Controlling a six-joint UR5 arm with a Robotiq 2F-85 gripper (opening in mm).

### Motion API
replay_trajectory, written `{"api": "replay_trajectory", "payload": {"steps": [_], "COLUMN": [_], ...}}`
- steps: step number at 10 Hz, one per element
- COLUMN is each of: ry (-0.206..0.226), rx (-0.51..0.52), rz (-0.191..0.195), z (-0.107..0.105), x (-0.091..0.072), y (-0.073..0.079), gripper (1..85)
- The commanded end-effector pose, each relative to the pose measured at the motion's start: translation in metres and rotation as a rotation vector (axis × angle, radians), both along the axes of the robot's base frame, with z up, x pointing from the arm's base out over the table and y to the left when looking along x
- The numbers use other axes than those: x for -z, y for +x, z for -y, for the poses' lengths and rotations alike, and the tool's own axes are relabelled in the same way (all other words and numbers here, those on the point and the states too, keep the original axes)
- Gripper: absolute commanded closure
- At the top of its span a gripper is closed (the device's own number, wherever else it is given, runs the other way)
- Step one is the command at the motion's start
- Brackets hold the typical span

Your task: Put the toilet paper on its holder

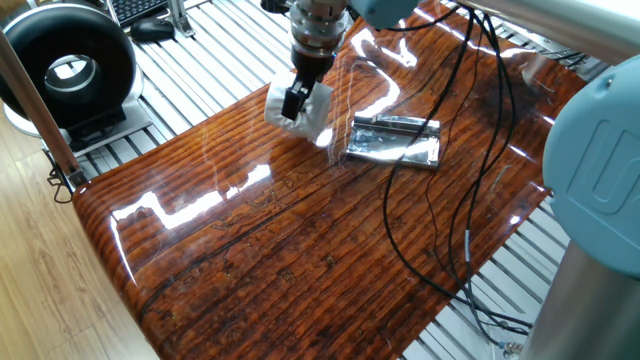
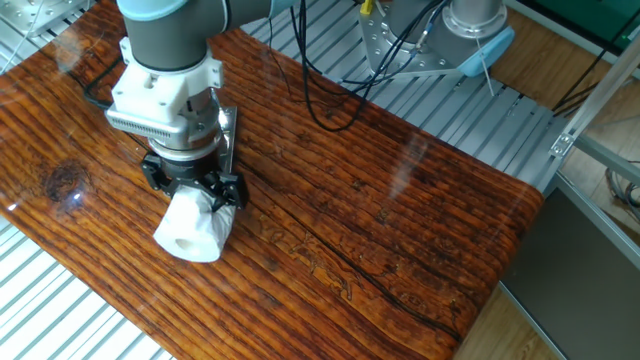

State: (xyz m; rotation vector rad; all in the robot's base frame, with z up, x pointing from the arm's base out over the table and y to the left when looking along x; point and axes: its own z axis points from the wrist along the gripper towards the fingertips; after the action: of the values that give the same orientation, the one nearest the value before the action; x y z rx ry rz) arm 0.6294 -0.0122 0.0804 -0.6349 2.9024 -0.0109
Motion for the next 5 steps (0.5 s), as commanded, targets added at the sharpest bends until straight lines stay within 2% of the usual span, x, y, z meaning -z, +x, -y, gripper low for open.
{"api": "replay_trajectory", "payload": {"steps": [1, 3, 4, 5], "ry": [0.030, 0.072, 0.092, 0.083], "rx": [0.034, 0.072, 0.064, 0.058], "rz": [0.014, 0.014, -0.014, -0.042], "z": [-0.002, -0.011, -0.016, -0.014], "x": [0.004, 0.003, 0.003, 0.005], "y": [0.001, 0.002, -0.005, -0.013], "gripper": [84.7, 84.7, 84.7, 84.7]}}
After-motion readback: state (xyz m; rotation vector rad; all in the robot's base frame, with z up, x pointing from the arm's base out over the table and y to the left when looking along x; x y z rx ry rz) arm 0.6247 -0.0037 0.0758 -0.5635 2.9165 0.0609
